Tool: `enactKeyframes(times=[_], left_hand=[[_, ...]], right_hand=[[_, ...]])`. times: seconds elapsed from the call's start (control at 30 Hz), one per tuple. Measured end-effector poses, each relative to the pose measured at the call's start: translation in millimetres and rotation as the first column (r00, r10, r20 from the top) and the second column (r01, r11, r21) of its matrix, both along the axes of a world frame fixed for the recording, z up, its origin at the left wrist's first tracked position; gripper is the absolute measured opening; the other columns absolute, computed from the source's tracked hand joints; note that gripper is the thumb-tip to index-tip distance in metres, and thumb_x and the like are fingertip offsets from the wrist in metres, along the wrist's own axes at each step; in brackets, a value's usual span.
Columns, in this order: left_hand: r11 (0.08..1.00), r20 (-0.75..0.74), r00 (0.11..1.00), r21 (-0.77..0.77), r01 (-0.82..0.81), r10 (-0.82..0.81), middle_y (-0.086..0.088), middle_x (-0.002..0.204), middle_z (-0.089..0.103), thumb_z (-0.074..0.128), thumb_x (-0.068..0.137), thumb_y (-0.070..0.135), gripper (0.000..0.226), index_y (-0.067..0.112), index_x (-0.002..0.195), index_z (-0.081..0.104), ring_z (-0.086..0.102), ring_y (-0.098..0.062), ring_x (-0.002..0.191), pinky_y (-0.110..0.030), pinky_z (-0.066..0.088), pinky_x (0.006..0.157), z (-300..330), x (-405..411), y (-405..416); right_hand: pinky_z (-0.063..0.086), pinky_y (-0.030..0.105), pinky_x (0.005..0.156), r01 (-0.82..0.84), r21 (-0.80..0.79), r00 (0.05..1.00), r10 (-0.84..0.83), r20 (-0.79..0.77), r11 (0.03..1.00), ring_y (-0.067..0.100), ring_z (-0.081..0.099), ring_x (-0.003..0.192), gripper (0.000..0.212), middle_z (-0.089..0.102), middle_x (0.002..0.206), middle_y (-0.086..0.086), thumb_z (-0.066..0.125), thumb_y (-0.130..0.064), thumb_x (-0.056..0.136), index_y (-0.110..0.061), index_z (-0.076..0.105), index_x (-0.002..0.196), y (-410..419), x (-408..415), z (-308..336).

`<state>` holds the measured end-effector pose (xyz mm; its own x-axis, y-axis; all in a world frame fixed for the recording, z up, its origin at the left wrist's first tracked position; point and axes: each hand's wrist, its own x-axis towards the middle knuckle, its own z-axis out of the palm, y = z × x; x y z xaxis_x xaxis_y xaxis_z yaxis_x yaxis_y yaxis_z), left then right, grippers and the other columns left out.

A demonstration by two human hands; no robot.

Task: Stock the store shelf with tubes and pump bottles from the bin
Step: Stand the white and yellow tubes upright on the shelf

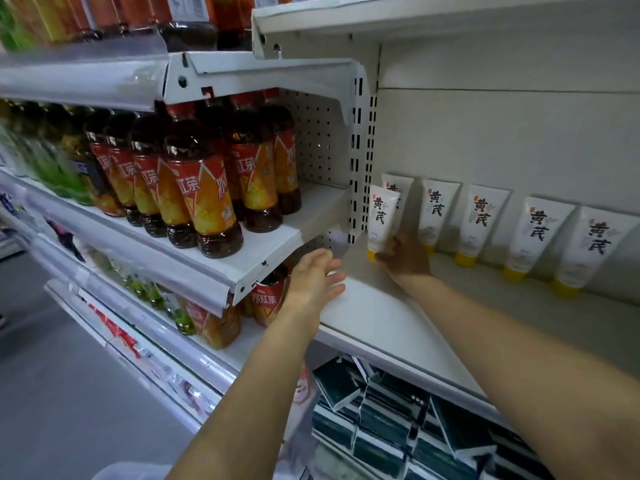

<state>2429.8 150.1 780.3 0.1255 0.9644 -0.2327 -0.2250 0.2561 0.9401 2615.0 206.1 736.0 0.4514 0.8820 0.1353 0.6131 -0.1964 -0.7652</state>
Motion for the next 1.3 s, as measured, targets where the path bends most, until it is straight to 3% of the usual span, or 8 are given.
enactKeyframes(times=[0.17, 0.27, 0.43, 0.67, 0.83, 1.07, 1.2, 1.3], left_hand=[[0.999, 0.049, 0.999, 0.048, -0.021, 0.018, -0.006, 0.106, 0.069, 0.044, 0.103, 0.023, 0.019, 0.019, 0.119, 0.053, 0.067, -0.023, 0.1, -0.036, 0.056, 0.087, -4, -16, -16], [0.999, 0.116, 0.993, 0.031, -0.034, 0.03, -0.007, 0.102, 0.072, 0.047, 0.102, 0.023, 0.023, 0.015, 0.12, 0.057, 0.07, -0.024, 0.097, -0.037, 0.056, 0.085, -6, -28, -33], [0.998, 0.16, 0.986, 0.032, -0.055, 0.049, -0.007, 0.099, 0.074, 0.054, 0.098, 0.025, 0.019, 0.017, 0.113, 0.062, 0.071, -0.023, 0.092, -0.037, 0.059, 0.084, -9, -50, -68], [0.989, 0.136, 0.98, -0.018, -0.145, 0.147, -0.01, 0.101, 0.072, 0.053, 0.097, 0.025, 0.023, 0.014, 0.114, 0.064, 0.063, -0.016, 0.073, -0.026, 0.051, 0.06, -37, -106, -114], [0.95, 0.085, 0.953, -0.143, -0.279, 0.292, -0.006, 0.09, 0.072, 0.055, 0.096, 0.027, 0.017, 0.016, 0.098, 0.066, 0.06, -0.018, 0.07, -0.03, 0.047, 0.062, -66, -168, -146], [0.84, 0.001, 0.867, -0.249, -0.482, 0.498, -0.003, 0.09, 0.072, 0.056, 0.094, 0.025, 0.014, 0.016, 0.097, 0.067, 0.062, -0.014, 0.068, -0.026, 0.051, 0.061, -116, -265, -189], [0.757, -0.056, 0.815, -0.336, -0.56, 0.577, -0.001, 0.087, 0.07, 0.055, 0.095, 0.025, 0.012, 0.018, 0.097, 0.065, 0.06, -0.014, 0.067, -0.025, 0.049, 0.061, -149, -309, -210], [0.709, -0.115, 0.796, -0.393, -0.586, 0.594, -0.001, 0.084, 0.07, 0.054, 0.095, 0.025, 0.015, 0.016, 0.098, 0.065, 0.06, -0.016, 0.066, -0.026, 0.047, 0.061, -179, -328, -221]], right_hand=[[0.044, 0.032, 0.085, 0.057, -0.028, 0.998, -0.058, -0.037, 0.998, 0.03, 0.059, 0.107, 0.032, 0.063, 0.118, 0.011, 0.067, -0.019, 0.085, -0.01, 0.059, 0.115, -27, -6, 3], [0.048, 0.034, 0.09, 0.062, 0.099, 0.99, -0.048, -0.134, 0.993, 0.029, 0.061, 0.102, 0.021, 0.065, 0.11, 0.011, 0.063, -0.014, 0.085, -0.013, 0.063, 0.106, -52, -19, 1], [0.051, 0.039, 0.082, -0.025, 0.3, 0.987, 0.072, -0.145, 0.953, 0.019, 0.06, 0.083, 0.015, 0.064, 0.088, 0.001, 0.056, -0.007, 0.089, -0.018, 0.062, 0.096, -96, -56, 8], [0.051, 0.028, 0.076, -0.235, 0.414, 0.947, 0.303, -0.106, 0.88, 0.012, 0.062, 0.086, 0.016, 0.066, 0.091, -0.006, 0.055, -0.009, 0.09, -0.02, 0.064, 0.096, -154, -141, 13], [0.048, 0.013, 0.066, -0.441, 0.291, 0.851, 0.498, -0.165, 0.849, 0.007, 0.062, 0.077, 0.014, 0.066, 0.087, -0.003, 0.054, -0.006, 0.093, -0.015, 0.064, 0.097, -177, -198, -14], [0.051, 0.035, 0.058, -0.666, 0.062, 0.702, 0.652, -0.286, 0.744, 0.015, 0.055, 0.056, 0.019, 0.064, 0.076, 0.023, 0.056, 0.001, 0.091, -0.016, 0.065, 0.087, -191, -261, -79], [0.048, 0.022, 0.052, -0.748, -0.077, 0.63, 0.668, -0.396, 0.659, 0.001, 0.056, 0.05, 0.023, 0.063, 0.067, 0.007, 0.055, 0.005, 0.091, -0.015, 0.064, 0.085, -198, -290, -117], [0.046, 0.016, 0.049, -0.771, -0.193, 0.618, 0.641, -0.454, 0.607, -0.002, 0.055, 0.047, 0.014, 0.062, 0.072, 0.012, 0.054, 0.004, 0.092, -0.003, 0.065, 0.095, -203, -307, -145]])
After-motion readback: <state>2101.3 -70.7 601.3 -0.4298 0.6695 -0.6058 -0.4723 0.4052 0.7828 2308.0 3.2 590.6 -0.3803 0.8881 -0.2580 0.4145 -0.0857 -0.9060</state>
